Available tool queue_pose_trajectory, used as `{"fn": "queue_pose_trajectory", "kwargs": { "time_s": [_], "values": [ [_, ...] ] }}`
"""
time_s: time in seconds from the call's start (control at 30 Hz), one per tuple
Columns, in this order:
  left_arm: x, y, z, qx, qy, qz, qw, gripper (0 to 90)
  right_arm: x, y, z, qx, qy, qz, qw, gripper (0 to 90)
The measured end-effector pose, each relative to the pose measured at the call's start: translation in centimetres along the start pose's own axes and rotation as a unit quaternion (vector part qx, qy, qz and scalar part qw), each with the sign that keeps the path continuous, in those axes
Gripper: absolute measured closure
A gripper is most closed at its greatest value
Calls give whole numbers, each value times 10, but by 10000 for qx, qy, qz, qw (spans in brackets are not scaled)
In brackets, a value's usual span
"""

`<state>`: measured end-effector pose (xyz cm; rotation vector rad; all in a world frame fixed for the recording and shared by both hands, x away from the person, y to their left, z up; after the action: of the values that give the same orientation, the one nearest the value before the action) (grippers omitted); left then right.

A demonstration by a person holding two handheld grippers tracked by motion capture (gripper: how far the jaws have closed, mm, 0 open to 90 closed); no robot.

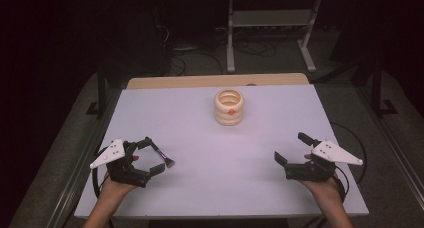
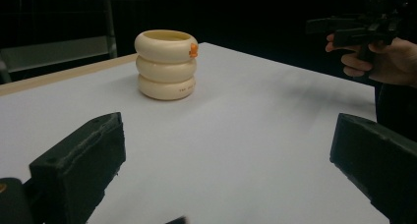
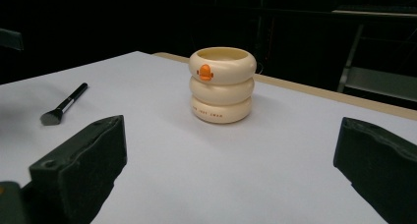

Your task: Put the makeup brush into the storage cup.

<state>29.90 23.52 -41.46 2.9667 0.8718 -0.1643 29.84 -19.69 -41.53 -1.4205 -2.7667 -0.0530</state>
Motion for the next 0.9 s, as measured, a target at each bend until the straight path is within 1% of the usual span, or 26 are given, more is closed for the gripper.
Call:
{"fn": "queue_pose_trajectory", "kwargs": {
  "time_s": [0.33,0.47,0.63,0.7,0.9],
  "values": [
    [0,2,-3,-21,-9,25,10000,1,-2,-1,0,-23,6,17,10000,0],
    [1,5,-3,-8,25,29,10000,1,-3,-1,-1,-54,77,20,10000,0],
    [2,5,-8,-69,53,37,10000,1,-3,0,-3,-62,59,29,10000,0],
    [3,6,-11,-138,33,49,9999,1,-2,1,-4,-64,68,25,10000,0],
    [6,10,-15,-108,71,60,9999,1,-2,1,-3,-64,67,23,10000,0]
  ]
}}
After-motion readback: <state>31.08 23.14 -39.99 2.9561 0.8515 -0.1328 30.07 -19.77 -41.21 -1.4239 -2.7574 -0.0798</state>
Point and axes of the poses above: each handheld gripper's, and its own axes: y roughly forward along the jaws, z roughly out of its underside, x roughly to its left, the point moved 6 cm from there along y, roughly forward along the jaws, and after that the axes turned 13 degrees about -x, right-handed, at the moved point
